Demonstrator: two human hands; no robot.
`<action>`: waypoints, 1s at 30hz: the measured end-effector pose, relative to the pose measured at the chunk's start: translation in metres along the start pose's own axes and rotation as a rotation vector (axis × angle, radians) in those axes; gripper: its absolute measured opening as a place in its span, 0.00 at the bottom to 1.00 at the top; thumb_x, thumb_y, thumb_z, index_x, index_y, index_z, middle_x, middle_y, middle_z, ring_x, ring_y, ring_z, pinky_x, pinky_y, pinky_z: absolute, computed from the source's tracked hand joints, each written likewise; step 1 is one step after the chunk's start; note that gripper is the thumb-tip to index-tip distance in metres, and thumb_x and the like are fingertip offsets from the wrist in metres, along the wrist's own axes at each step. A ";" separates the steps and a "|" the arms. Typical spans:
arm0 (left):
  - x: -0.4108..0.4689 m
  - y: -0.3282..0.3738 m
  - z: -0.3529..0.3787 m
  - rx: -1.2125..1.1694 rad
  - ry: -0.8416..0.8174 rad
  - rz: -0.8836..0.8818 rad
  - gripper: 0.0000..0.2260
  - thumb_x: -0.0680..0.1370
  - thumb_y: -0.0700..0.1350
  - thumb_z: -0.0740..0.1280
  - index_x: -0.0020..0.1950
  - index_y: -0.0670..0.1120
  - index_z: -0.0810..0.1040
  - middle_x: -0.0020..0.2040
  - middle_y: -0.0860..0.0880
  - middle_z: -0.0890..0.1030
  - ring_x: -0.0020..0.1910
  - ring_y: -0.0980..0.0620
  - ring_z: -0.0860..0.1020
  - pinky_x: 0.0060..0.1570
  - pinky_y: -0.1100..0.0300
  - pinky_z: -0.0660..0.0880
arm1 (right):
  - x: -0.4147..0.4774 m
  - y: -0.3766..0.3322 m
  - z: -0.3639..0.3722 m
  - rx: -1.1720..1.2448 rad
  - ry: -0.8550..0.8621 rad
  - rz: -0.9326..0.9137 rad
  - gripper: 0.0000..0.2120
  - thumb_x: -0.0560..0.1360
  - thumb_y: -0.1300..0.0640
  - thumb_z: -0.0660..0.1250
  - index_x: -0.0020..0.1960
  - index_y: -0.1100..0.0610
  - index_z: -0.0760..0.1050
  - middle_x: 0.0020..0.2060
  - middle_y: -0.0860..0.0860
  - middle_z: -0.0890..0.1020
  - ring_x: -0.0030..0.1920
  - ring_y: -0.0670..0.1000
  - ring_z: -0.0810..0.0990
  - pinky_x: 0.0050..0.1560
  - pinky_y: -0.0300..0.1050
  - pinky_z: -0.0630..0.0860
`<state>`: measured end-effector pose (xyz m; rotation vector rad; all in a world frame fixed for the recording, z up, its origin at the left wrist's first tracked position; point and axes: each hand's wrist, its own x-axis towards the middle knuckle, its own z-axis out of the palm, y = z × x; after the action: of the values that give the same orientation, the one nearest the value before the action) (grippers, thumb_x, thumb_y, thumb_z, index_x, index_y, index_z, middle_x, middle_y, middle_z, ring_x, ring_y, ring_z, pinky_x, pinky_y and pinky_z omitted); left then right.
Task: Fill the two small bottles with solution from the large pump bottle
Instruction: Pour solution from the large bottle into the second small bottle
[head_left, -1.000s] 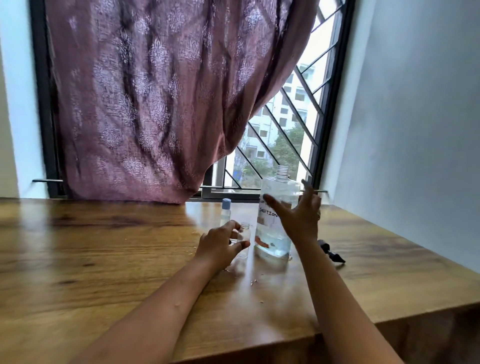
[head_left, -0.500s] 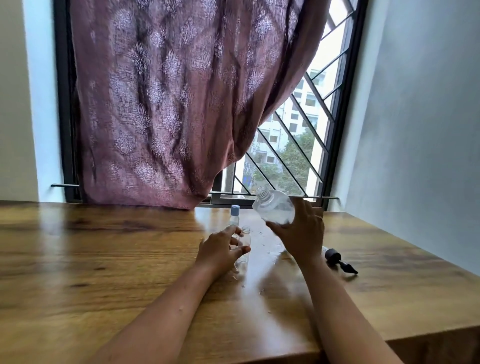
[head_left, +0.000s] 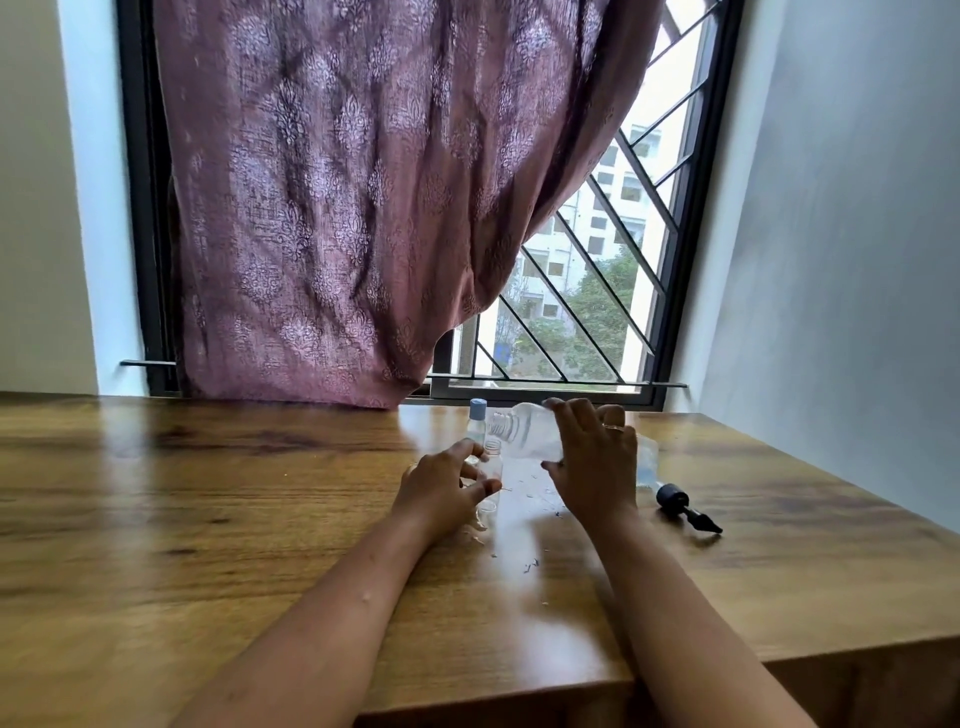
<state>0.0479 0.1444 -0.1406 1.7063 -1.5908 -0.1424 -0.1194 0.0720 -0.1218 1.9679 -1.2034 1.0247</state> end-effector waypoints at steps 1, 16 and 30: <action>0.000 0.000 -0.001 0.004 0.001 0.001 0.15 0.72 0.56 0.69 0.56 0.55 0.73 0.51 0.55 0.83 0.52 0.54 0.80 0.55 0.55 0.72 | 0.000 0.000 0.000 -0.010 -0.004 -0.007 0.38 0.49 0.51 0.81 0.58 0.50 0.74 0.45 0.48 0.78 0.42 0.56 0.76 0.37 0.48 0.72; 0.001 -0.002 0.000 -0.008 -0.014 0.022 0.17 0.73 0.56 0.69 0.59 0.55 0.71 0.51 0.55 0.83 0.50 0.53 0.80 0.56 0.53 0.74 | -0.002 0.004 0.005 -0.108 0.050 0.046 0.38 0.48 0.61 0.78 0.57 0.52 0.72 0.44 0.51 0.74 0.42 0.56 0.72 0.33 0.45 0.70; 0.002 -0.003 0.002 -0.001 0.005 0.028 0.23 0.74 0.56 0.68 0.67 0.57 0.67 0.52 0.55 0.84 0.55 0.50 0.80 0.59 0.50 0.72 | -0.002 0.003 0.007 -0.160 0.124 0.056 0.36 0.50 0.65 0.74 0.58 0.52 0.71 0.45 0.51 0.65 0.44 0.55 0.65 0.35 0.45 0.68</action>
<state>0.0495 0.1418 -0.1430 1.6809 -1.6102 -0.1248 -0.1207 0.0659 -0.1265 1.7317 -1.2373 1.0295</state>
